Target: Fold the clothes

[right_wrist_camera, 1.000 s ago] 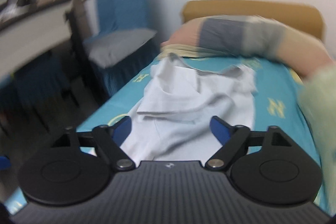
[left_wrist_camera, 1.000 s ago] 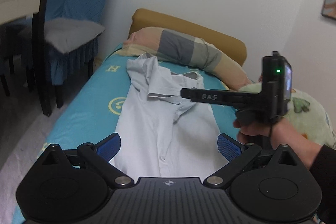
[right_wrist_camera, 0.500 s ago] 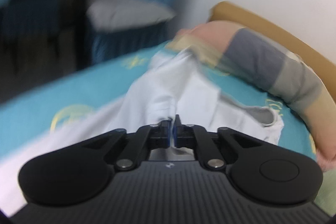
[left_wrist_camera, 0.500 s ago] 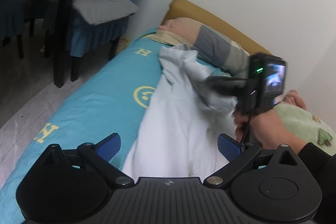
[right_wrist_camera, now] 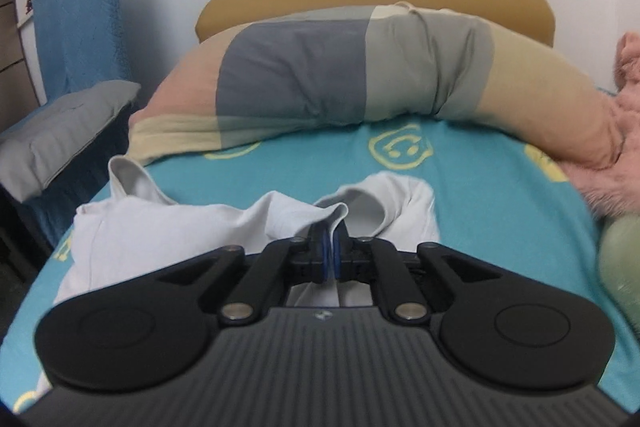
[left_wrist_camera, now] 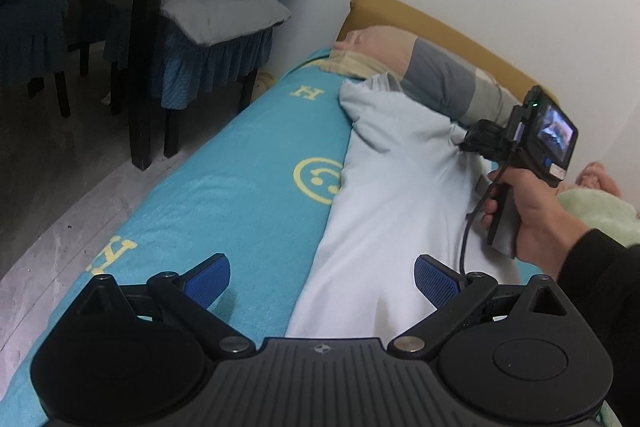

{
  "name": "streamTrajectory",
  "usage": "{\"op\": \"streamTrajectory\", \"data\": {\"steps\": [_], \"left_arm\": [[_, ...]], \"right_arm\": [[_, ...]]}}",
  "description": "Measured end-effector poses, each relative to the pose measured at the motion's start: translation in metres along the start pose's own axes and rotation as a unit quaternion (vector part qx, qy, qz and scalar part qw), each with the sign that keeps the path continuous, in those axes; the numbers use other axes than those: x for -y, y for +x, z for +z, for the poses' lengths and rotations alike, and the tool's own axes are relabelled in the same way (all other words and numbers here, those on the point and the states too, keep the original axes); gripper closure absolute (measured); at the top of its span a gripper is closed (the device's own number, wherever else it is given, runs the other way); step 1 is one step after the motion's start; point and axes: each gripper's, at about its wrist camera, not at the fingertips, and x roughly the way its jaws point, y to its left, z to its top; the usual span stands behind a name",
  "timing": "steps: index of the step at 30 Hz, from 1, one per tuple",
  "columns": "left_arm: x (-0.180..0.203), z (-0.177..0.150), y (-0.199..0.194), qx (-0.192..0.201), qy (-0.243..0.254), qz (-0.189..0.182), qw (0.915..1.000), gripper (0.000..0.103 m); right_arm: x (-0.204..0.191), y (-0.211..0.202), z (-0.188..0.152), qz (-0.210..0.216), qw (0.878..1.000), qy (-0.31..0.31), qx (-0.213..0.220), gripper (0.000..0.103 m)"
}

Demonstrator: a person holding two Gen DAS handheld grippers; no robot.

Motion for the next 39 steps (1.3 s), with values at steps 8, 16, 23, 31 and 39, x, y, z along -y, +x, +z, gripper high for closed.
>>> {"op": "streamTrajectory", "data": {"steps": [8, 16, 23, 31, 39], "left_arm": [[0.005, -0.006, -0.008, 0.000, 0.013, -0.004, 0.9999, 0.003], [0.050, -0.028, -0.057, 0.028, 0.084, -0.020, 0.9959, 0.004], [0.051, -0.043, -0.085, -0.034, 0.079, -0.050, 0.9951, 0.004], [-0.015, -0.036, -0.092, -0.125, -0.041, -0.010, 0.9913, 0.005], [-0.051, -0.048, -0.066, -0.223, -0.134, 0.039, 0.9648, 0.015]], "right_arm": [[0.000, -0.070, -0.003, 0.061, 0.998, -0.009, -0.012, 0.023], [0.009, -0.238, -0.024, 0.113, 0.993, 0.015, -0.012, 0.023], [0.052, -0.361, -0.085, 0.116, 0.986, 0.102, -0.069, 0.023], [0.106, -0.401, -0.176, 0.171, 0.931, 0.272, -0.175, 0.021], [0.093, -0.383, -0.215, 0.196, 0.904, 0.282, -0.253, 0.026]]}}
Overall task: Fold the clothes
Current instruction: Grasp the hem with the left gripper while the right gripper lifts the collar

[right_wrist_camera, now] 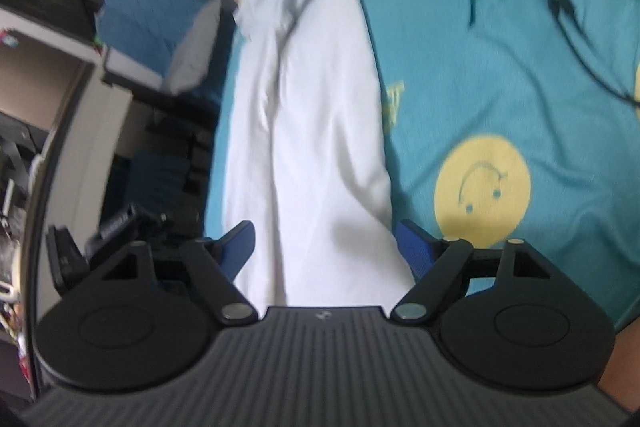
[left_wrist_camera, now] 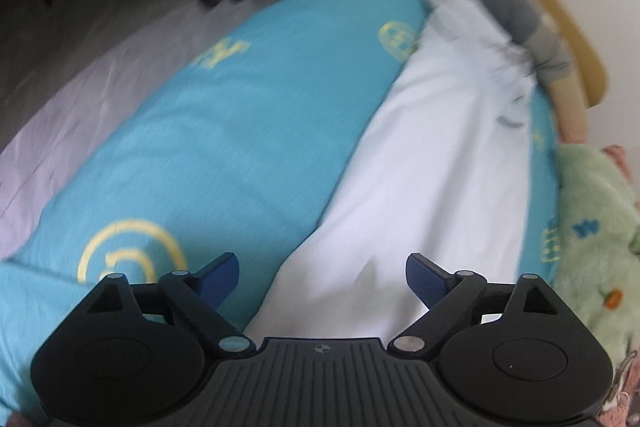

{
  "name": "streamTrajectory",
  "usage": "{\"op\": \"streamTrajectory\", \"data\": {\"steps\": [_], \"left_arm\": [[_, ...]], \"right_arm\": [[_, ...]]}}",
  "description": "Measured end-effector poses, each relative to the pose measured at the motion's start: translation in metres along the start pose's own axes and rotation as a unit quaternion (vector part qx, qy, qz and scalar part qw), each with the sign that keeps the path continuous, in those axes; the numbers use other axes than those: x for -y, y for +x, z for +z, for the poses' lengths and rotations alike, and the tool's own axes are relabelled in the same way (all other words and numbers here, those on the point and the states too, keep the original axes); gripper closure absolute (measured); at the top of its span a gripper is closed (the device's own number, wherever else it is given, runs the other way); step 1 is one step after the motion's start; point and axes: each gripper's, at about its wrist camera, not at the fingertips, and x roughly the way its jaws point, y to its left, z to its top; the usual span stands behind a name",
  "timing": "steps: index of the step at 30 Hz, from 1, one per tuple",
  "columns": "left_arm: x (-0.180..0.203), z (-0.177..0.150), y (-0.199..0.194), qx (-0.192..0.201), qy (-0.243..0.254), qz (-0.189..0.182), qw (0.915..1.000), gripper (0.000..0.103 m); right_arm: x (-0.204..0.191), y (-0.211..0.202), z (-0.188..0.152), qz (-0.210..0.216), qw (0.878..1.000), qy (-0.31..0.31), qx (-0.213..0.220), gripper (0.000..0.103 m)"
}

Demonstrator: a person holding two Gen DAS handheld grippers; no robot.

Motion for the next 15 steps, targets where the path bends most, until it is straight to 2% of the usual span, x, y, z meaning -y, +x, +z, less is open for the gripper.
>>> {"op": "streamTrajectory", "data": {"steps": [5, 7, 12, 15], "left_arm": [[0.010, -0.005, 0.018, -0.048, 0.033, 0.058, 0.9966, 0.018], [0.014, -0.008, 0.018, -0.064, 0.042, 0.071, 0.9945, 0.024], [0.022, -0.024, 0.012, -0.103, 0.078, 0.088, 0.9877, 0.048], [0.025, -0.034, 0.005, -0.108, 0.096, 0.092, 0.9852, 0.052]], "right_arm": [[0.017, 0.008, -0.004, -0.015, 0.999, 0.032, -0.022, 0.029], [0.020, 0.009, -0.006, -0.010, 0.999, 0.037, -0.027, 0.029], [0.018, 0.013, -0.010, 0.006, 0.999, 0.030, -0.043, 0.030], [0.020, 0.014, -0.008, 0.011, 0.998, 0.032, -0.047, 0.029]]}}
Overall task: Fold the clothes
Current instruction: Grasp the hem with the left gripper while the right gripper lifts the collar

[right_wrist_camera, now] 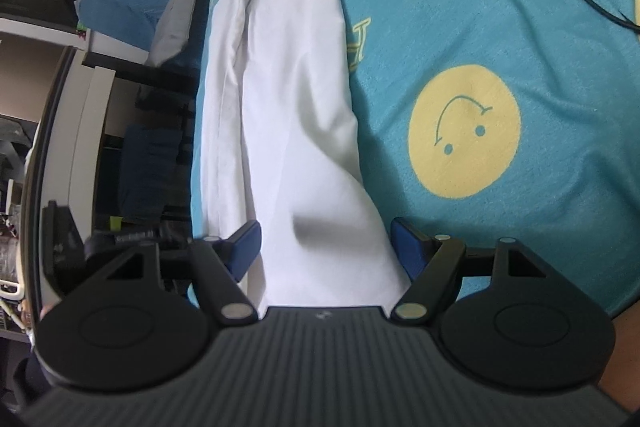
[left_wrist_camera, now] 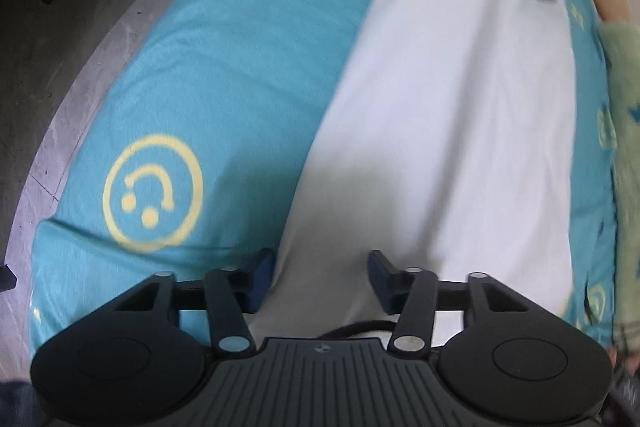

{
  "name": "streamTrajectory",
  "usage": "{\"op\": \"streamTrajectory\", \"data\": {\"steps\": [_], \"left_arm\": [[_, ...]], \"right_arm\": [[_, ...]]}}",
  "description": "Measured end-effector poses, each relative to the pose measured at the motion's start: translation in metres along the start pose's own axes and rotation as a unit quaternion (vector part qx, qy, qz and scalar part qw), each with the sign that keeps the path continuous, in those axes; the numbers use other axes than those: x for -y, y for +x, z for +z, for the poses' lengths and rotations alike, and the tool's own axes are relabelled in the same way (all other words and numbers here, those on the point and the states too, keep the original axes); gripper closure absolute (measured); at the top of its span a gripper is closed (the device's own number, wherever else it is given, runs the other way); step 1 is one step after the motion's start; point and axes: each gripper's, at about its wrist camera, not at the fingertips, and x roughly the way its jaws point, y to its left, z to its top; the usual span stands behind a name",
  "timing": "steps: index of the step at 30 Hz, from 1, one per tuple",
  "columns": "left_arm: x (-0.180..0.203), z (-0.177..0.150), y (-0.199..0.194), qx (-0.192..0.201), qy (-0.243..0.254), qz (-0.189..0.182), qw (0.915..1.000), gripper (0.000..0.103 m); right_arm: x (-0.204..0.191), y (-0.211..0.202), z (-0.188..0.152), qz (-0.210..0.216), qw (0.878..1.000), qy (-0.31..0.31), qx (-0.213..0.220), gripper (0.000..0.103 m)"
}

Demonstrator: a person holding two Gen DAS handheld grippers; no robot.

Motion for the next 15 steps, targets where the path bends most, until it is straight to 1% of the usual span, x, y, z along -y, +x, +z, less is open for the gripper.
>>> {"op": "streamTrajectory", "data": {"steps": [2, 4, 6, 8, 11, 13, 14, 15], "left_arm": [[0.000, -0.003, -0.002, 0.003, 0.003, 0.007, 1.0000, 0.051], [-0.001, -0.003, 0.002, 0.001, 0.000, 0.023, 0.9997, 0.051], [0.000, -0.003, 0.007, -0.004, 0.005, 0.042, 0.9991, 0.046], [0.003, -0.005, 0.011, -0.009, 0.016, 0.058, 0.9981, 0.041], [0.010, -0.008, 0.015, -0.024, 0.042, 0.070, 0.9964, 0.040], [0.012, -0.009, 0.016, -0.029, 0.054, 0.074, 0.9954, 0.044], [0.012, -0.009, 0.015, -0.030, 0.058, 0.072, 0.9953, 0.048], [0.011, -0.010, 0.014, -0.030, 0.061, 0.069, 0.9953, 0.055]], "right_arm": [[0.002, 0.002, 0.001, 0.002, 1.000, 0.002, -0.002, 0.029], [0.002, 0.003, 0.002, 0.002, 1.000, -0.002, -0.004, 0.029], [0.003, 0.004, 0.002, 0.003, 1.000, -0.003, -0.004, 0.030], [0.003, 0.004, 0.002, 0.002, 1.000, -0.003, -0.002, 0.031], [0.000, 0.004, -0.001, -0.005, 1.000, -0.007, 0.000, 0.031], [-0.001, 0.003, -0.003, -0.008, 1.000, -0.008, 0.000, 0.031], [-0.001, 0.004, -0.005, -0.009, 1.000, -0.004, -0.003, 0.031], [-0.002, 0.005, -0.007, -0.011, 1.000, -0.005, -0.011, 0.034]]}}
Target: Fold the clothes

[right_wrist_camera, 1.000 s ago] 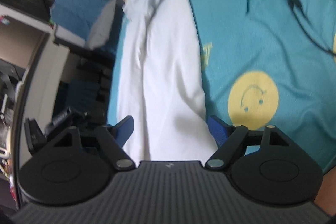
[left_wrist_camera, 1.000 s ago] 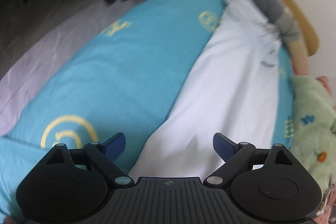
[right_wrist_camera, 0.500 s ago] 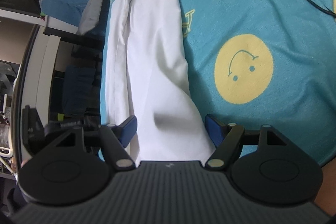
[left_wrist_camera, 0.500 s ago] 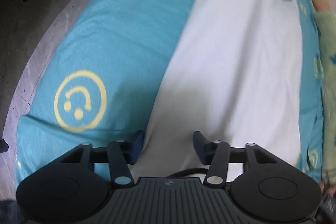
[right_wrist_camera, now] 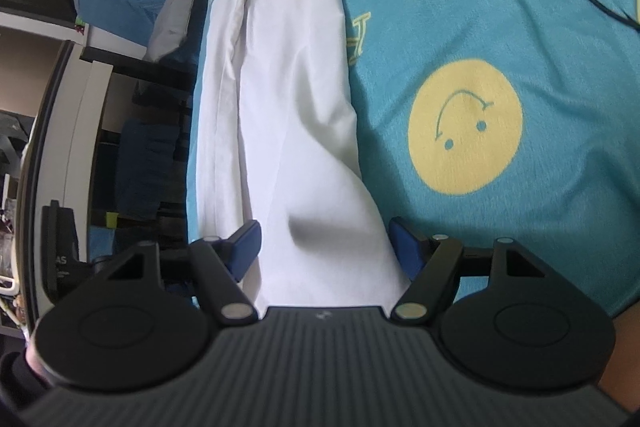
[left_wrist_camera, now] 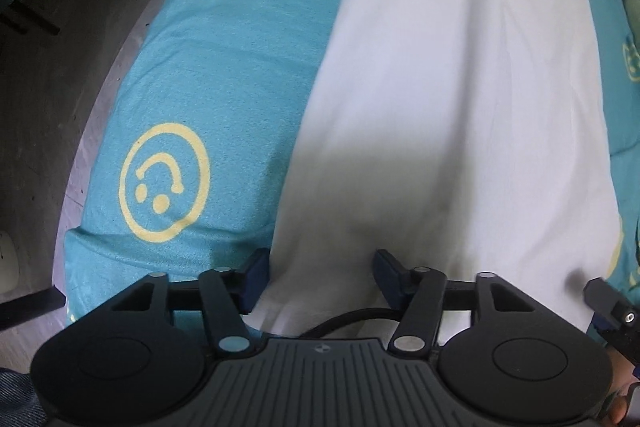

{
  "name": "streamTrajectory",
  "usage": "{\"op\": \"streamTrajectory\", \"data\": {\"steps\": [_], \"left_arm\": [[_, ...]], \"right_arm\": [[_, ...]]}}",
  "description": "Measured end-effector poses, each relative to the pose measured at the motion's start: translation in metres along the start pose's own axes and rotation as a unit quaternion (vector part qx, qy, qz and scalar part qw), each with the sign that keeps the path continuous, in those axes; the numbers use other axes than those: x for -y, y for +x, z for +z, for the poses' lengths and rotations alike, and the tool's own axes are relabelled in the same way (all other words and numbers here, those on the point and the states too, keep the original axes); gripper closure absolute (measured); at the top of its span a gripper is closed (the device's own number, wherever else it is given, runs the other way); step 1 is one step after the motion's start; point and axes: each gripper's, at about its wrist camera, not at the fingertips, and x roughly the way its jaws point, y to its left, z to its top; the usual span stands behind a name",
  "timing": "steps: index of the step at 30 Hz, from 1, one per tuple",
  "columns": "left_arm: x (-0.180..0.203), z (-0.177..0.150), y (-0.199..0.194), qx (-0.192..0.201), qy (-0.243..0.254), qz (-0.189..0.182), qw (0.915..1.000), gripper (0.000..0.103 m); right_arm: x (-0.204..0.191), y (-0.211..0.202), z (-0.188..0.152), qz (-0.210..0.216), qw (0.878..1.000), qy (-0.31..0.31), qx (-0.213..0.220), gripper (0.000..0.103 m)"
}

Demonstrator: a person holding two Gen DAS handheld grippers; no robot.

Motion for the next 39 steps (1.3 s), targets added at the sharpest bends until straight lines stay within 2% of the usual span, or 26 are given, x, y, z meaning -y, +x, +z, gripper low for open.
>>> {"op": "streamTrajectory", "data": {"steps": [1, 3, 6, 9, 11, 13, 15, 20, 23, 26, 30, 35, 39], "left_arm": [[-0.001, -0.001, -0.001, 0.002, 0.003, -0.002, 1.0000, 0.060], [-0.007, -0.004, -0.008, 0.008, -0.002, -0.013, 0.9999, 0.092], [-0.017, -0.010, -0.022, 0.028, -0.006, -0.053, 0.9982, 0.100], [-0.030, -0.017, -0.036, 0.050, -0.024, -0.094, 0.9940, 0.100], [-0.029, -0.017, -0.045, 0.065, -0.044, -0.125, 0.9891, 0.100], [-0.032, -0.016, -0.056, 0.077, -0.064, -0.160, 0.9820, 0.100], [-0.040, -0.018, -0.067, 0.089, -0.077, -0.196, 0.9735, 0.101], [-0.052, -0.017, -0.112, 0.131, -0.114, -0.284, 0.9430, 0.101], [-0.058, -0.018, -0.143, 0.159, -0.116, -0.321, 0.9262, 0.101], [-0.060, -0.028, -0.169, 0.181, -0.107, -0.344, 0.9150, 0.101], [-0.066, -0.054, -0.180, 0.185, -0.111, -0.359, 0.9079, 0.101], [-0.070, -0.086, -0.156, 0.160, -0.111, -0.363, 0.9111, 0.101], [-0.066, -0.072, -0.133, 0.137, -0.122, -0.367, 0.9121, 0.101]], "right_arm": [[-0.002, 0.001, -0.002, -0.002, 1.000, -0.002, -0.009, 0.036], [-0.007, 0.005, -0.009, -0.008, 1.000, -0.011, -0.027, 0.039], [-0.016, 0.008, -0.020, -0.017, 0.999, -0.027, -0.042, 0.047], [-0.023, 0.005, -0.023, -0.037, 0.998, -0.045, -0.036, 0.087], [-0.028, 0.001, -0.025, -0.050, 0.997, -0.059, -0.029, 0.092], [-0.033, -0.006, -0.026, -0.055, 0.996, -0.068, -0.018, 0.093], [-0.037, -0.018, -0.023, -0.042, 0.997, -0.063, 0.001, 0.094], [-0.050, -0.065, -0.006, 0.001, 0.997, -0.041, 0.067, 0.095], [-0.072, -0.098, 0.006, 0.023, 0.993, -0.056, 0.104, 0.095], [-0.097, -0.128, 0.008, 0.041, 0.987, -0.081, 0.131, 0.095], [-0.114, -0.153, -0.009, 0.049, 0.983, -0.109, 0.141, 0.095], [-0.098, -0.163, -0.046, 0.038, 0.985, -0.120, 0.118, 0.095], [-0.081, -0.154, -0.048, 0.032, 0.989, -0.104, 0.103, 0.095]]}}
